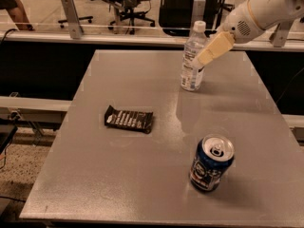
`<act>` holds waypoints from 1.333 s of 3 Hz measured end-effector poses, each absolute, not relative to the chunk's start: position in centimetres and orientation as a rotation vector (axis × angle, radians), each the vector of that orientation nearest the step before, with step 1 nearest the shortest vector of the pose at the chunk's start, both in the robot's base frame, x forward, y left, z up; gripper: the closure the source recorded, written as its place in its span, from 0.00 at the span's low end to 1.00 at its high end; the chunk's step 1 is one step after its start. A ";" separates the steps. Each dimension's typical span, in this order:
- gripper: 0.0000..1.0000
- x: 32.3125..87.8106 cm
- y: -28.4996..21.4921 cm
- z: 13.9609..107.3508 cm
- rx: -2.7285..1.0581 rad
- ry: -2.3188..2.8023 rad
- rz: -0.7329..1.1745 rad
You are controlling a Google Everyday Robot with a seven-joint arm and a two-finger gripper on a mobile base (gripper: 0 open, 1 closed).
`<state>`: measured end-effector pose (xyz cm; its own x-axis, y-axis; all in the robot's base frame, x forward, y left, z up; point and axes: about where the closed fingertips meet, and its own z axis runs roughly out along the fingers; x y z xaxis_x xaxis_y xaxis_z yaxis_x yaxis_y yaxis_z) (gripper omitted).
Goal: Move blue plastic bottle near rxbar chocolate
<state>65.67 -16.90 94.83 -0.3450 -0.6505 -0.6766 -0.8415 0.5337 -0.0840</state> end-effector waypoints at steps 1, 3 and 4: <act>0.00 66.5 -15.9 94.4 -1.197 2.097 0.399; 0.40 66.6 -14.1 94.1 -1.241 2.077 0.435; 0.64 65.5 -13.1 94.7 -1.283 2.060 0.468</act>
Offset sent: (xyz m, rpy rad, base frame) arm 0.0146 0.0257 -0.0048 0.0339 0.0043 0.0359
